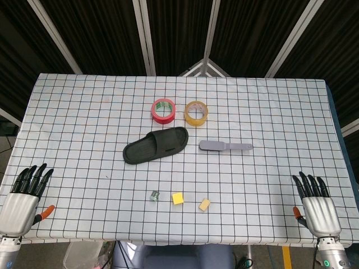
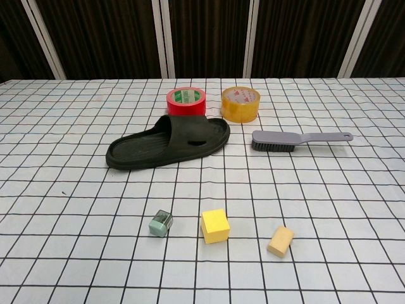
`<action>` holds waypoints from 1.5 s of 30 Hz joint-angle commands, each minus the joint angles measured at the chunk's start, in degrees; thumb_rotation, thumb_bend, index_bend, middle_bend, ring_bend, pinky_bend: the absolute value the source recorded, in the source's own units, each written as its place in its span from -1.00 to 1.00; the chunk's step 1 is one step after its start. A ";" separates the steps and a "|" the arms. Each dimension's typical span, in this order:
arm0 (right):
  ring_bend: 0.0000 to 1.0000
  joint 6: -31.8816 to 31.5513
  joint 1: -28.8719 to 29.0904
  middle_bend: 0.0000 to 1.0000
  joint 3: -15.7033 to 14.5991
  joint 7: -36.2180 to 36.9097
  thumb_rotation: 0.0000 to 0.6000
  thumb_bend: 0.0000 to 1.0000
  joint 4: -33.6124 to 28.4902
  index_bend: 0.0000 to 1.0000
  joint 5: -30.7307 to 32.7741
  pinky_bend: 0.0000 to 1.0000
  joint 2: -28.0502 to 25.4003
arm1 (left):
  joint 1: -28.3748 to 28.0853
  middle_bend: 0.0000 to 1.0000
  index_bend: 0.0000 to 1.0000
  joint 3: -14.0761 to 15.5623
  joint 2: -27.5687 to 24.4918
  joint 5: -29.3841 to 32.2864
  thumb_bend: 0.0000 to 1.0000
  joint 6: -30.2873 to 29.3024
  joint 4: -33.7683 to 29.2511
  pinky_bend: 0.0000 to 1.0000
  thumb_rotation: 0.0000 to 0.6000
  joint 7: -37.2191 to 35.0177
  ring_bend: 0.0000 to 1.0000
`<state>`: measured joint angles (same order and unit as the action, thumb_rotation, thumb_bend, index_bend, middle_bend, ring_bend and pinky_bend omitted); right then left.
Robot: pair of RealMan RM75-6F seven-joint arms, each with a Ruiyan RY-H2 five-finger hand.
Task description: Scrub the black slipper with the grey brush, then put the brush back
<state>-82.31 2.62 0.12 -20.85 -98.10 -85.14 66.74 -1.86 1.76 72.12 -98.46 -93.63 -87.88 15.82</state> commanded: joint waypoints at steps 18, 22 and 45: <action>-1.00 19.76 14.31 -1.00 7.34 -3.90 1.00 -0.21 -1.48 -1.00 11.40 -0.91 2.26 | -1.29 -1.00 -1.00 -2.29 -0.82 5.75 -0.94 4.08 0.16 -0.81 1.00 -2.92 -1.00; -1.00 26.78 20.85 -1.00 10.12 -8.50 1.00 -0.21 -0.77 -1.00 18.64 -0.91 5.35 | -1.54 -1.00 -1.00 -2.37 -0.90 6.08 -0.93 4.57 -0.01 -0.81 1.00 -2.90 -1.00; -0.73 29.61 44.63 -0.68 15.25 -30.71 1.00 -0.21 15.16 -0.71 43.20 -0.53 24.02 | -1.72 -1.00 -1.00 -3.21 -1.80 8.88 -0.94 5.45 -0.34 -0.81 1.00 -4.90 -1.00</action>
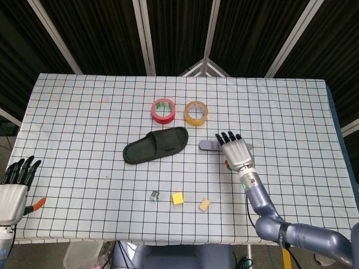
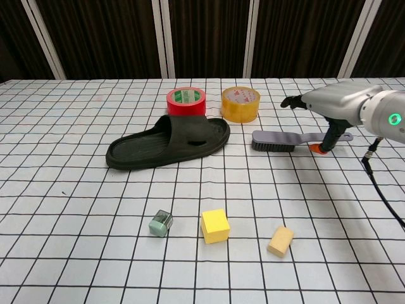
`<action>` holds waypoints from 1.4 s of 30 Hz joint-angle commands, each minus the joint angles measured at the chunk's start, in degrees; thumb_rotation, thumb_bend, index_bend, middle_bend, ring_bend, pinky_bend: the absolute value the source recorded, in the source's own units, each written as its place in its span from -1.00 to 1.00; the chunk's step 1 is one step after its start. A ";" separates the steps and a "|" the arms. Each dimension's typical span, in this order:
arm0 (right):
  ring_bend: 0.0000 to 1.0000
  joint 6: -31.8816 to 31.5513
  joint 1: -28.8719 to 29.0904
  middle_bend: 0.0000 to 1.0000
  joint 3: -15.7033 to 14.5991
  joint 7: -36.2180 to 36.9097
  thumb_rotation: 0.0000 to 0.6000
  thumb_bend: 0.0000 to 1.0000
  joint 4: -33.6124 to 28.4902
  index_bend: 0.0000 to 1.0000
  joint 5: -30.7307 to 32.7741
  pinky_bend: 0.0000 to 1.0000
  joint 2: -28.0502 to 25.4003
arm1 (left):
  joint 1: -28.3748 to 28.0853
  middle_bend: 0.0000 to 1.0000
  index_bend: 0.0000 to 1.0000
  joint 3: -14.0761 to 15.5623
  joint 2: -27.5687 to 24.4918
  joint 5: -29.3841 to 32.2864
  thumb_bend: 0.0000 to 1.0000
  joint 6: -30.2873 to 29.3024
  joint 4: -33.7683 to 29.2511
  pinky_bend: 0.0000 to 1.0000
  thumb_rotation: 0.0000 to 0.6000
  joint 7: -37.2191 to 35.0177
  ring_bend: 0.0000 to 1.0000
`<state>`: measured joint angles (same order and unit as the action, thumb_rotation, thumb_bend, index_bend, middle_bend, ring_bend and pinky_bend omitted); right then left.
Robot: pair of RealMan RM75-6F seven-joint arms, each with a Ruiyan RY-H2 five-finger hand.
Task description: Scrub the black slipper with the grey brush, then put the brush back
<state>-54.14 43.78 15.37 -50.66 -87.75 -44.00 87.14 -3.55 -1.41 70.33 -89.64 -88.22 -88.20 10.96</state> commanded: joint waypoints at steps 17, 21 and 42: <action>-0.55 2.53 8.34 -0.50 -2.37 1.88 1.00 -0.21 11.74 -0.44 4.56 -0.29 7.40 | -0.11 -1.00 -1.00 -0.28 -0.31 1.06 -0.94 0.21 0.05 -0.81 1.00 -0.65 -1.00; -0.55 3.31 9.01 -0.50 -2.87 2.49 1.00 -0.21 13.24 -0.44 5.06 -0.29 7.93 | -0.08 -1.00 -1.00 -0.36 -0.32 1.12 -0.93 0.02 -0.02 -0.81 1.00 -0.57 -1.00; -0.40 4.19 10.67 -0.37 -4.15 4.51 1.00 -0.21 16.52 -0.30 5.77 -0.17 8.39 | 0.06 -1.00 -1.00 -0.65 -0.39 2.14 -0.94 -0.04 -0.41 -0.81 1.00 0.15 -1.00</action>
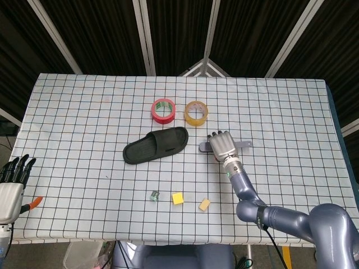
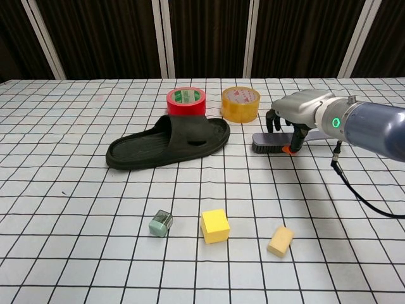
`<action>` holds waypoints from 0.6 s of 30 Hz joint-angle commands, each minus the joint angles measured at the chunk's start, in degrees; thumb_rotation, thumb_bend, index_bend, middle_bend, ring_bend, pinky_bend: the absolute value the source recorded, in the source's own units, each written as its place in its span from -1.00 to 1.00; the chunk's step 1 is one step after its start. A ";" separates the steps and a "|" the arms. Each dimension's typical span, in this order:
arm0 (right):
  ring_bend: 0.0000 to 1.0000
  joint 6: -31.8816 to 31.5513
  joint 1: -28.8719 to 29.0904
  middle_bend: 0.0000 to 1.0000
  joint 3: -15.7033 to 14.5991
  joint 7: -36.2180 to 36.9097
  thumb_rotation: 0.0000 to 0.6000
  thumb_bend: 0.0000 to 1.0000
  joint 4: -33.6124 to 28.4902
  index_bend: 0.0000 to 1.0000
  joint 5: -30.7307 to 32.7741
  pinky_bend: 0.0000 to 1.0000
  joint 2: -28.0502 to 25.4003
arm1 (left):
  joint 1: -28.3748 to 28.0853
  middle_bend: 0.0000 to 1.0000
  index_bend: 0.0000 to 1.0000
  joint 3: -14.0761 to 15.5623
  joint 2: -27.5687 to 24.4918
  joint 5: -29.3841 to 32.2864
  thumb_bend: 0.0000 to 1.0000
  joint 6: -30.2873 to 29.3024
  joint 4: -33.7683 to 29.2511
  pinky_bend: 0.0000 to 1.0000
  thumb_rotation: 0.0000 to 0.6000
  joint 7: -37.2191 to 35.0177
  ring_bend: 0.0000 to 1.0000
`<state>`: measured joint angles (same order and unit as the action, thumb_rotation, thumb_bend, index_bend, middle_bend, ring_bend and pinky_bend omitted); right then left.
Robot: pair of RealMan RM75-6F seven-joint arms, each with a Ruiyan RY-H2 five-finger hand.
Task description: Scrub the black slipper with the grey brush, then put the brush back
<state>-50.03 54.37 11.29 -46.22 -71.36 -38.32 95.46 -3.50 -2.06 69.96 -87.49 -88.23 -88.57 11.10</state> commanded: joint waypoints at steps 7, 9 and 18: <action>-0.37 0.48 0.51 -0.34 -0.66 0.25 1.00 -0.21 1.25 -0.25 0.42 -0.13 0.64 | 0.06 -1.00 -1.00 0.02 -0.03 -0.04 -0.93 -0.17 -0.15 -0.81 1.00 0.17 -1.00; -0.36 0.63 0.60 -0.32 -0.80 0.41 1.00 -0.21 1.80 -0.23 0.49 -0.13 0.92 | 0.02 -1.00 -1.00 0.02 -0.04 0.03 -0.93 -0.05 -0.16 -0.81 1.00 0.23 -1.00; -0.24 0.80 0.91 -0.17 -1.08 1.62 1.00 -0.21 4.15 -0.03 -0.51 -0.06 2.15 | -0.03 -1.00 -1.00 -0.03 -0.05 0.25 -0.94 0.09 -0.13 -0.81 1.00 0.26 -1.00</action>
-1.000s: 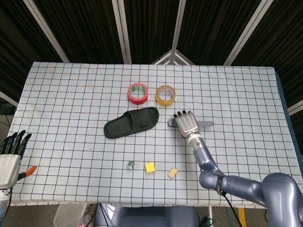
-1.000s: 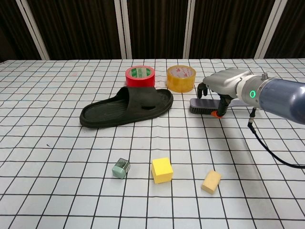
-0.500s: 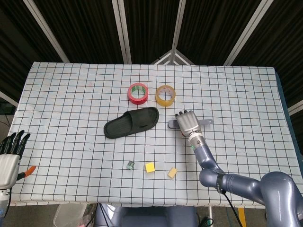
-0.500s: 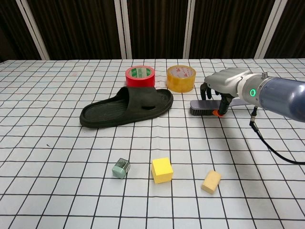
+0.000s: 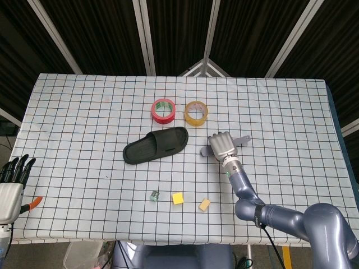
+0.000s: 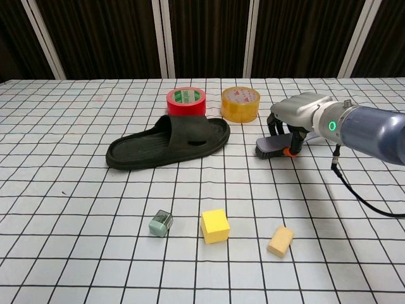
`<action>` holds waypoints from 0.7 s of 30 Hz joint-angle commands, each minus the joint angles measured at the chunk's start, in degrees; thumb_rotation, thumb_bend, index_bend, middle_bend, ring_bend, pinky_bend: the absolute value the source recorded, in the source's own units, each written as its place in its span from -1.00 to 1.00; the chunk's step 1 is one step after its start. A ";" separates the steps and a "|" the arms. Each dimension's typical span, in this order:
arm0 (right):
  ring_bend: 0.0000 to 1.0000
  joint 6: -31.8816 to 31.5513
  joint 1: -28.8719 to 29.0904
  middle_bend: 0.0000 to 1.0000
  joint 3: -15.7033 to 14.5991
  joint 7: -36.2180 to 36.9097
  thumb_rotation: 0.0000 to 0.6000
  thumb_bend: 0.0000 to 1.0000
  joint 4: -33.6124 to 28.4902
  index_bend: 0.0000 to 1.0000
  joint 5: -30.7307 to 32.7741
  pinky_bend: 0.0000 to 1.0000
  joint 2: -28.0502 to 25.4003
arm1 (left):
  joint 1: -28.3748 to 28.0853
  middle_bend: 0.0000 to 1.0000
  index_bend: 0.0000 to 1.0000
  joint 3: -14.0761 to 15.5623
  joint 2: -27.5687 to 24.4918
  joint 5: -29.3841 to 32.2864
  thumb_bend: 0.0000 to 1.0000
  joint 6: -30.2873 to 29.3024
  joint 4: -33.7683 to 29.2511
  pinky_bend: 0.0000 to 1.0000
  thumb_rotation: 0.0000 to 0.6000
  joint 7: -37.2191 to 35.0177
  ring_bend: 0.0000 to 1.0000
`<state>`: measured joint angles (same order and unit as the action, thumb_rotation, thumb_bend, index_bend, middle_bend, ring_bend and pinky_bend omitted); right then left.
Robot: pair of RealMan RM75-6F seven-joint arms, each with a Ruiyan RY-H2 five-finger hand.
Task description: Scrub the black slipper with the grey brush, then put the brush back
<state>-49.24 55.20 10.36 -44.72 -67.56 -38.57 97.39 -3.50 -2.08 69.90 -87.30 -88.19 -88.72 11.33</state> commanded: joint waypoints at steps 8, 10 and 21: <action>-0.17 -0.24 0.33 -0.10 -0.34 0.30 1.00 -0.21 0.79 0.05 -1.18 -0.03 0.47 | -0.08 -1.00 -1.00 -0.06 0.10 0.25 -0.93 0.19 -0.02 -0.81 1.00 0.29 -1.00; -0.14 -0.48 0.41 -0.08 -0.35 0.16 1.00 -0.21 0.54 0.07 -1.37 -0.01 0.39 | -0.09 -1.00 -1.00 -0.04 0.11 0.24 -0.94 0.22 -0.04 -0.81 1.00 0.33 -1.00; -0.01 -2.93 0.72 0.08 -0.67 -1.55 1.00 0.00 -3.84 0.27 -3.34 0.06 -1.67 | -0.67 -1.00 -1.00 1.20 0.57 -1.93 -0.60 1.00 0.01 -0.81 1.00 0.49 -1.00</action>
<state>-51.86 55.86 9.63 -46.10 -70.76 -41.62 96.16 -4.01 -1.07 70.34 -88.94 -87.39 -88.77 12.01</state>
